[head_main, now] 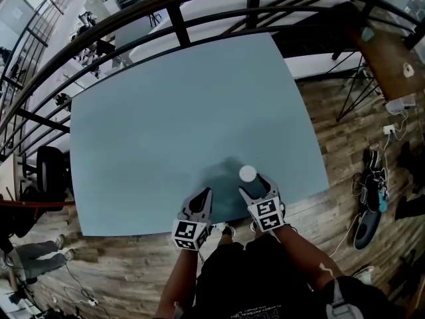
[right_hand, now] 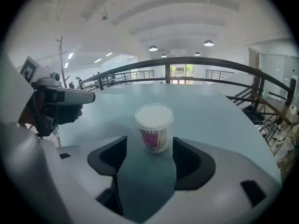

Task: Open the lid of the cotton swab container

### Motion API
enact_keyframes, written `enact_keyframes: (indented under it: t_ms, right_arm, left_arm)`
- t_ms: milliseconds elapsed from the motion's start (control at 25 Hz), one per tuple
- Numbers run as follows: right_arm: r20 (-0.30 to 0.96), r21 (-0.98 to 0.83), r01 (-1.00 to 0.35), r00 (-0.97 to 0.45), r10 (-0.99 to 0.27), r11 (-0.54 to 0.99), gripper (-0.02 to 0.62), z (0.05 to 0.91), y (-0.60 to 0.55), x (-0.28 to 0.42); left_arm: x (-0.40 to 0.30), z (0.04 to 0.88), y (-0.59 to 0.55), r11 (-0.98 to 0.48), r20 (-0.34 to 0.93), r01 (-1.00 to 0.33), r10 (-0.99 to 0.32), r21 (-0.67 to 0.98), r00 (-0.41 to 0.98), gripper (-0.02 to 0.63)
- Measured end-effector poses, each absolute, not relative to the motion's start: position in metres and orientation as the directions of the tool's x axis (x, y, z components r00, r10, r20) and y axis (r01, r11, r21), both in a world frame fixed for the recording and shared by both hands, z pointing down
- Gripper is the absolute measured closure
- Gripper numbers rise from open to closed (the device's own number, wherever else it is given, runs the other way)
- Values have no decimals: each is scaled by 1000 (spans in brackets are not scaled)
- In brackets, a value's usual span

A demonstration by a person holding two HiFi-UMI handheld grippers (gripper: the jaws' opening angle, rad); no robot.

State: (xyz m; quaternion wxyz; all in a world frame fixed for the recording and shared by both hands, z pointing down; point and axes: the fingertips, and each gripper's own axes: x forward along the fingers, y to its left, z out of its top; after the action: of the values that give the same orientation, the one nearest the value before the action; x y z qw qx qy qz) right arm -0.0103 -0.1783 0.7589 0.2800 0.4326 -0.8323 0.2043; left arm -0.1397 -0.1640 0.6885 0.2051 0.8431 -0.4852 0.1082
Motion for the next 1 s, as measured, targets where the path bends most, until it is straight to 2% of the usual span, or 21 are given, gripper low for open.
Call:
enact_keyframes:
  t_ms: [480,800,1000]
  right_arm:
    - [614,-85,-865,-437,-658,495,301,759,-201,-18]
    - [638,-91,-889,-398,-659,449,302,774,-204,-14]
    - [631,-87,-889,-398,-666,449,328,775,-206,-12]
  left_arm:
    - [-144,691,-160,-454,388,-858,-765,239,514,594]
    - [-151,690,-158,-448,391,-863,-769,235,506,594]
    - [-154,692,-157,-443,394,-868,-773,226,497,594]
